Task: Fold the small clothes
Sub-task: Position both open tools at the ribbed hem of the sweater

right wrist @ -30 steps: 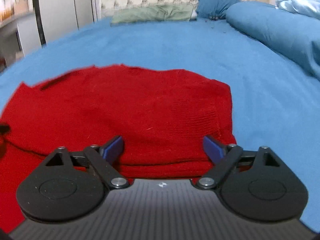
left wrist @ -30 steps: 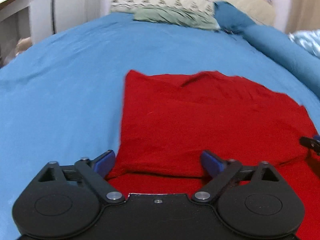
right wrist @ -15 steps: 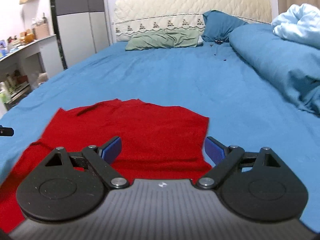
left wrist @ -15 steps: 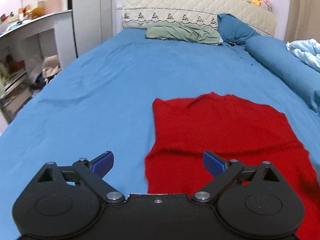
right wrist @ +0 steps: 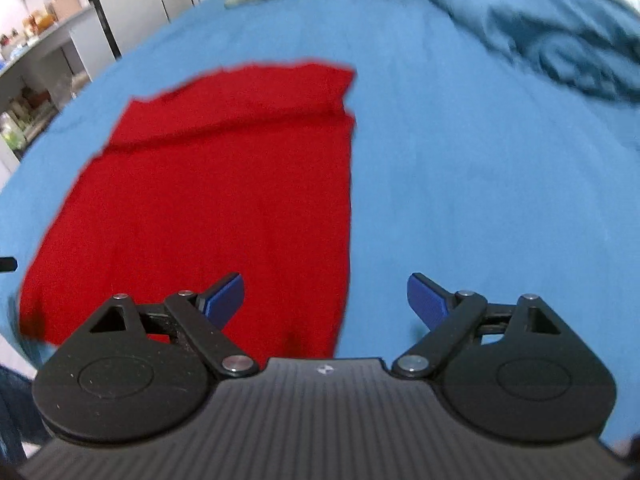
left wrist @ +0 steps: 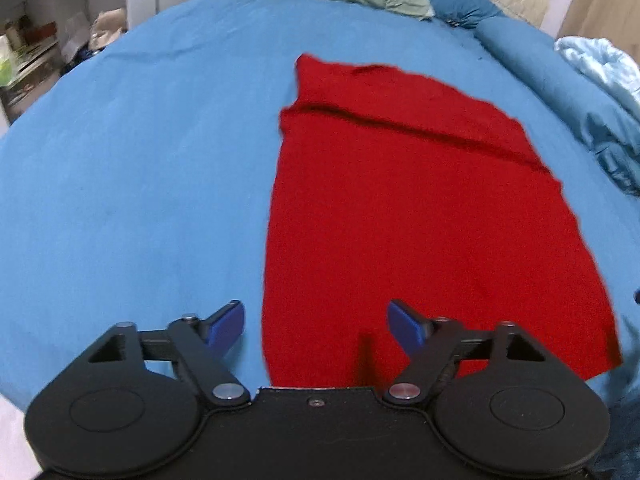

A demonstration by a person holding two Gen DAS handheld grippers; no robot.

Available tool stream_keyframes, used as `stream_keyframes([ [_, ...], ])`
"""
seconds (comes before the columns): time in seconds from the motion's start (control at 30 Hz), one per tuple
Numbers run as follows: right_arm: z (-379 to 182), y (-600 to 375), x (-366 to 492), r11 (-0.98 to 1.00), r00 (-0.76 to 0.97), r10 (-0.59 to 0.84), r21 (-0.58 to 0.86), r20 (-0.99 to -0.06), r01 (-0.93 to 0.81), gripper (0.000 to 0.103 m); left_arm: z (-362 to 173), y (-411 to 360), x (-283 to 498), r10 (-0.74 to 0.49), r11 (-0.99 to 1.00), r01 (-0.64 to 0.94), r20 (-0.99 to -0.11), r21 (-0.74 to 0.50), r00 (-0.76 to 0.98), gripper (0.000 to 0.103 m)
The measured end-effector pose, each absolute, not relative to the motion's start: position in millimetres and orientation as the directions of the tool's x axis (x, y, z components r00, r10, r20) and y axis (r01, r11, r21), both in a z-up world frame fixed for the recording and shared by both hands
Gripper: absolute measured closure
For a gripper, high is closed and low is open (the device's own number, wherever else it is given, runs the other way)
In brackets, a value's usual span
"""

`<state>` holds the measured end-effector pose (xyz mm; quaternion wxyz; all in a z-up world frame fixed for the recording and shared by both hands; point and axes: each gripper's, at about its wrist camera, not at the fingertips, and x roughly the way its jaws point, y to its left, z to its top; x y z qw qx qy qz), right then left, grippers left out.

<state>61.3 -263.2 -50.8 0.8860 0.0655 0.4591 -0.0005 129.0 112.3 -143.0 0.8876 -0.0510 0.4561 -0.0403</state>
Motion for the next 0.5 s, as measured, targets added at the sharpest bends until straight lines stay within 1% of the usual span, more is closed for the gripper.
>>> stream_keyframes([
  [0.1,-69.0,-257.4,39.3,0.990,0.556,0.039,0.107,-0.830,0.090,0.001,-160.1,106.0,113.0,-0.098,0.993,0.004,-0.814,-0.117,0.573,0.035],
  [0.17,-79.7,-253.2,25.9,0.989,0.554,0.016,0.095,-0.833,0.114,0.007,-167.9,100.9,105.5,-0.096,0.994,0.003,-0.821,-0.114,0.562,0.040],
  [0.23,-90.2,-249.3,18.3,0.987,0.541,0.001,0.088,-0.841,0.134,0.019,-175.1,96.5,102.8,-0.081,0.996,0.007,-0.829,-0.093,0.554,0.040],
  [0.4,-103.2,-243.0,11.1,0.985,0.541,-0.006,0.089,-0.841,0.149,0.022,-181.8,99.3,96.0,-0.076,0.997,0.020,-0.830,-0.077,0.552,0.039],
  [0.5,-105.5,-236.4,10.2,0.988,0.546,0.009,0.092,-0.838,0.125,0.030,-185.8,96.5,97.0,-0.075,0.997,0.019,-0.832,-0.077,0.550,0.039],
])
